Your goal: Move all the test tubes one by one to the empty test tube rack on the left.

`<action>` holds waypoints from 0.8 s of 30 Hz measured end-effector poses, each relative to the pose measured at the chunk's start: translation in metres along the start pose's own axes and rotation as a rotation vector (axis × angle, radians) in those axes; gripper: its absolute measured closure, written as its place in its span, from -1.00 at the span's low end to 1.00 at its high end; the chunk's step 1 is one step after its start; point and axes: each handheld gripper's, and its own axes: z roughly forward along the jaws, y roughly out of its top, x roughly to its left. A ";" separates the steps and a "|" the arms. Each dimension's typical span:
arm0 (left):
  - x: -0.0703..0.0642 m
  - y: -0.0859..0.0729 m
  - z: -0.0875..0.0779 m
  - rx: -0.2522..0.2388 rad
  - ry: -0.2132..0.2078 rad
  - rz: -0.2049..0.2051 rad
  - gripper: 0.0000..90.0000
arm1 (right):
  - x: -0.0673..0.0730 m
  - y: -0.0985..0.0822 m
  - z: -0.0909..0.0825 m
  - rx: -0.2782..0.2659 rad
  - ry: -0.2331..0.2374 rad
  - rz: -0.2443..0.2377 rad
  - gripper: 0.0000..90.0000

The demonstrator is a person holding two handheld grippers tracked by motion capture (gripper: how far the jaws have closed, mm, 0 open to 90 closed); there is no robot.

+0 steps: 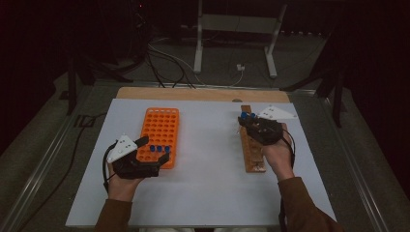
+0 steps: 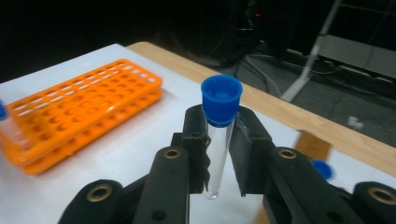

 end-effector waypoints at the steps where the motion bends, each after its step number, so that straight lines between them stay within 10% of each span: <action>1: -0.002 0.001 0.002 0.001 -0.006 0.005 -0.85 | 0.003 0.000 0.001 0.001 0.012 0.001 0.71; 24: -0.052 0.010 0.072 0.045 -0.129 0.112 -0.33 | 0.055 0.002 0.010 0.009 0.254 0.023 0.70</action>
